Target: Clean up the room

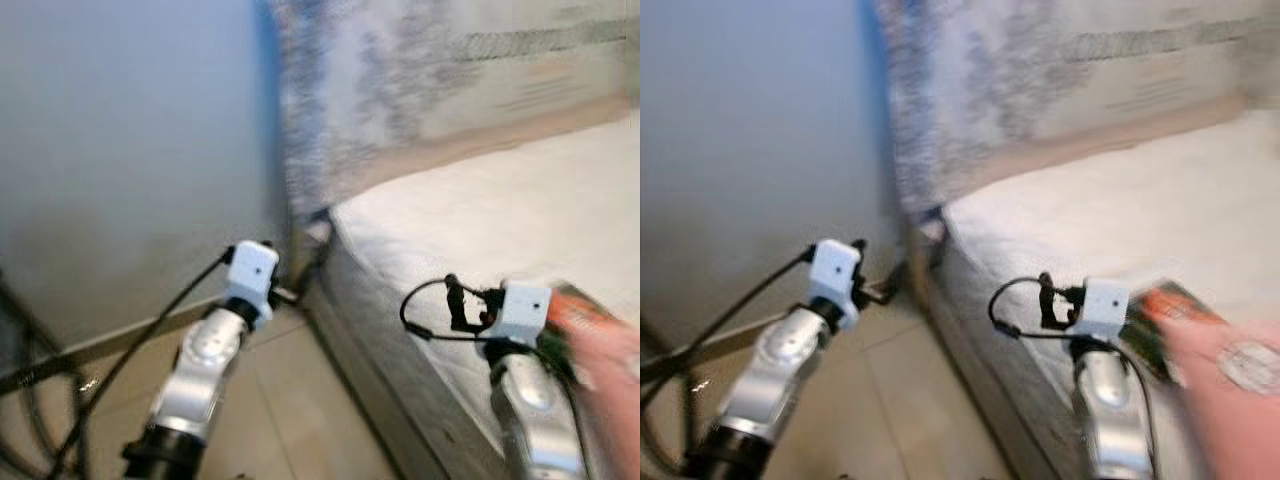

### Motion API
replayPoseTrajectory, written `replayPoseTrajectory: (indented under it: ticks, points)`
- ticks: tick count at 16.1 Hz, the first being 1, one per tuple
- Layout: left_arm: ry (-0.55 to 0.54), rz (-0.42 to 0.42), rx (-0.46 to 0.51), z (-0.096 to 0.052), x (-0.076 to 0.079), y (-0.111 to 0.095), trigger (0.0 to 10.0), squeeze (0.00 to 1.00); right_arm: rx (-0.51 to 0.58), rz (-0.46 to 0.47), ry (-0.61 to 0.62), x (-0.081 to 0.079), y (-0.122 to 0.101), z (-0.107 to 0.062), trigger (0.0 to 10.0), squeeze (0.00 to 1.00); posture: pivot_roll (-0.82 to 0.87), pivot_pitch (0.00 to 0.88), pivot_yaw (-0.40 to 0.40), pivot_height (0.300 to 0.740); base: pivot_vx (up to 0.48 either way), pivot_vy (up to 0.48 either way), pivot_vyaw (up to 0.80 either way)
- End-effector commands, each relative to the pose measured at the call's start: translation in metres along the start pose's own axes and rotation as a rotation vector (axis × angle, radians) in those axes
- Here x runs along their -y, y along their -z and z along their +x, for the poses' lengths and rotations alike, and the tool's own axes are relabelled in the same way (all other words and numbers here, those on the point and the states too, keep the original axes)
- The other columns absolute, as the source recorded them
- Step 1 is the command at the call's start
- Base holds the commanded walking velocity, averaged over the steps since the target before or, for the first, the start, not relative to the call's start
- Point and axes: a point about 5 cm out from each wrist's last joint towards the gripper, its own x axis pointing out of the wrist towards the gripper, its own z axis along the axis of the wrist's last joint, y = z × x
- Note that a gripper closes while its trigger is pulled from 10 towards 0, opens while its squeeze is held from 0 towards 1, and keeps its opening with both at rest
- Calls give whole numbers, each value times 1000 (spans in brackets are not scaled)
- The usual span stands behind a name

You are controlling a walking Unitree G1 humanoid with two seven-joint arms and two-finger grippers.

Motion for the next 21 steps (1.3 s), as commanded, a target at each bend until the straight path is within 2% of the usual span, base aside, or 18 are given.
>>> replayPoseTrajectory:
  ticks: [1, 2, 3, 4, 6, 7, 8, 9, 10, 11, 13, 14, 15, 16, 17, 18, 21]
  points:
    - [-27, 23, 7, 2, -4, -2, 10000, 0, 37, -3, 57, 8, -9, 1, 10000, 0, 154, 0, -50, 740, 0, 0, -694]
    - [-88, 164, 16, 2, -10, -5, 10000, 0, 56, 7, 84, 13, -12, 0, 10000, 0, 150, 0, -48, 740, 0, 0, -688]
    - [-82, 123, 73, 1, -7, -9, 10000, 0, 54, -30, 33, 12, -8, -5, 10000, 0, 150, 0, -42, 740, 0, 0, -688]
    - [-27, 42, 102, 0, -1, -10, 10000, 0, 45, -72, 0, 11, -3, -10, 10000, 0, 150, 0, -39, 740, 0, 0, -694]
    - [47, 9, 99, 0, 9, -8, 10000, 0, 45, -89, -2, 11, -3, -12, 10000, 0, 141, 0, -32, 740, 0, 0, -694]
    - [82, -44, 67, 0, 13, -5, 10000, 0, 45, -89, 0, 11, -3, -10, 10000, 0, 135, 0, -24, 740, 0, 0, -700]
    - [118, -62, 76, -1, 16, -5, 10000, 0, 46, -80, 7, 11, -4, -9, 10000, 0, 133, 0, -20, 740, 0, 0, -700]
    - [137, -88, 95, -2, 17, -6, 10000, 0, 49, -71, 12, 10, -5, -8, 10000, 0, 131, 0, -18, 740, 0, 0, -700]
    - [146, -155, 86, -2, 15, -3, 10000, 0, 54, -66, 12, 10, -5, -8, 10000, 0, 131, 0, -18, 740, 0, 0, -706]
    - [150, -178, 75, -2, 12, -2, 10000, 0, 60, -62, 12, 8, -7, -7, 10000, 0, 124, 0, -11, 740, 0, 480, -700]
    - [155, -143, 74, -1, 9, -2, 10000, 0, 69, -60, 13, 8, -9, -6, 10000, 0, 120, 0, -9, 740, 0, 480, -700]
    - [121, -117, 72, 2, 5, -3, 10000, 0, 67, -62, 14, 9, -9, -7, 10000, 0, 116, 0, -11, 740, 0, 480, -706]
    - [114, -154, 63, 4, 3, -1, 10000, 0, 60, -65, 14, 10, -7, -9, 10000, 0, 111, 0, -9, 740, 0, 0, -700]
    - [122, -123, 47, 5, 6, 1, 10000, 0, 56, -64, 14, 10, -6, -11, 10000, 0, 106, 0, -8, 740, 0, 0, -700]
    - [108, -146, -65, 8, 11, 12, 10000, 0, 47, -62, 16, 11, -3, -13, 10000, 0, 100, 0, -3, 740, 0, 0, -700]
    - [133, -230, -90, 8, 15, 15, 10000, 0, 46, -62, 15, 11, -2, -14, 10000, 0, 96, 0, -1, 740, 0, 0, -700]
    - [36, -153, 5, 10, 11, 7, 10000, 0, 42, -64, 17, 13, 0, -15, 10000, 0, 95, 0, 4, 740, 0, 0, -702]
